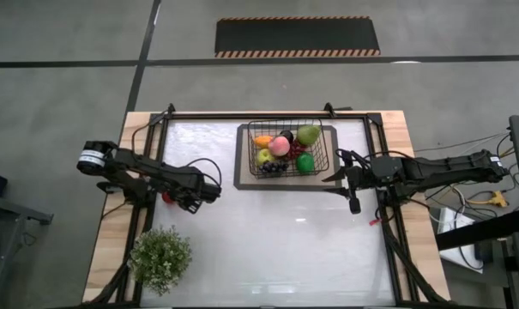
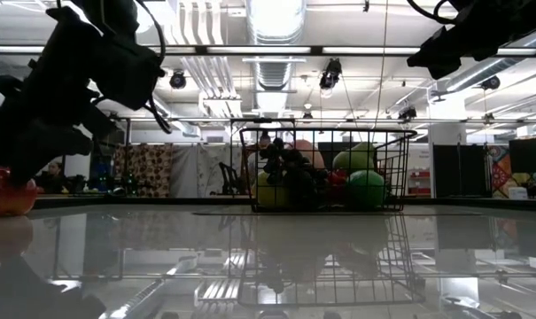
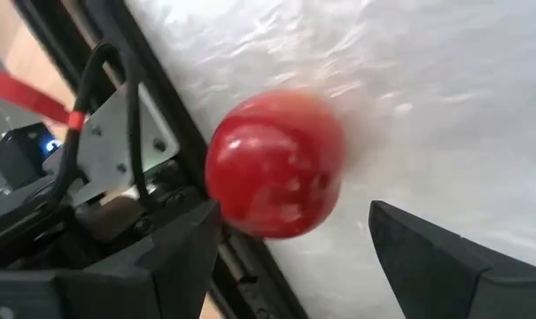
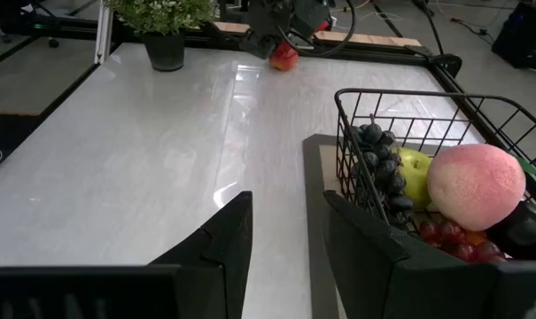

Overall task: Build produce basket
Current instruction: Put the red apple into the black wire basket

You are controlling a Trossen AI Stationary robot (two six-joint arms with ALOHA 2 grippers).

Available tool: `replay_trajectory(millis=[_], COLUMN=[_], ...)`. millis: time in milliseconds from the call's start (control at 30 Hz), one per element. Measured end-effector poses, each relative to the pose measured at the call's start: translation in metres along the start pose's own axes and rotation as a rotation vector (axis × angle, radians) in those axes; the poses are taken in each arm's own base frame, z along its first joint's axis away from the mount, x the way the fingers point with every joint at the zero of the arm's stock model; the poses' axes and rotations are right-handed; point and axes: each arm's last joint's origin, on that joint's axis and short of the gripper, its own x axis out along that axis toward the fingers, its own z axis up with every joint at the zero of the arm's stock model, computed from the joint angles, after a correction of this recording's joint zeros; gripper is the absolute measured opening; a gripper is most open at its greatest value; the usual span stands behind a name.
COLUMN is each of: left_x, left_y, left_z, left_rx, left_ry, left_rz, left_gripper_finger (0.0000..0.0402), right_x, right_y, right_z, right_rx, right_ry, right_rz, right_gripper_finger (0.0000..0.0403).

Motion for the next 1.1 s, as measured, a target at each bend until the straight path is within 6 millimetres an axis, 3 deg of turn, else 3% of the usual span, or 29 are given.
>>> replay_trajectory(millis=[667,1100], left_x=[0.016,0.014], left_y=[0.001,0.0], left_z=[0.0,0.0], left_rx=[-0.025,-0.032], left_ry=[-0.026,-0.035], left_rz=[0.016,0.014], left_gripper_finger=[0.0269,0.0181], right_x=[0.0,0.0], right_y=[0.0,0.0], right_z=[0.0,0.0], right_rx=[0.0,0.0], right_ry=[0.0,0.0], right_rz=[-0.001,-0.001], right_gripper_finger=[0.0123,0.0123])
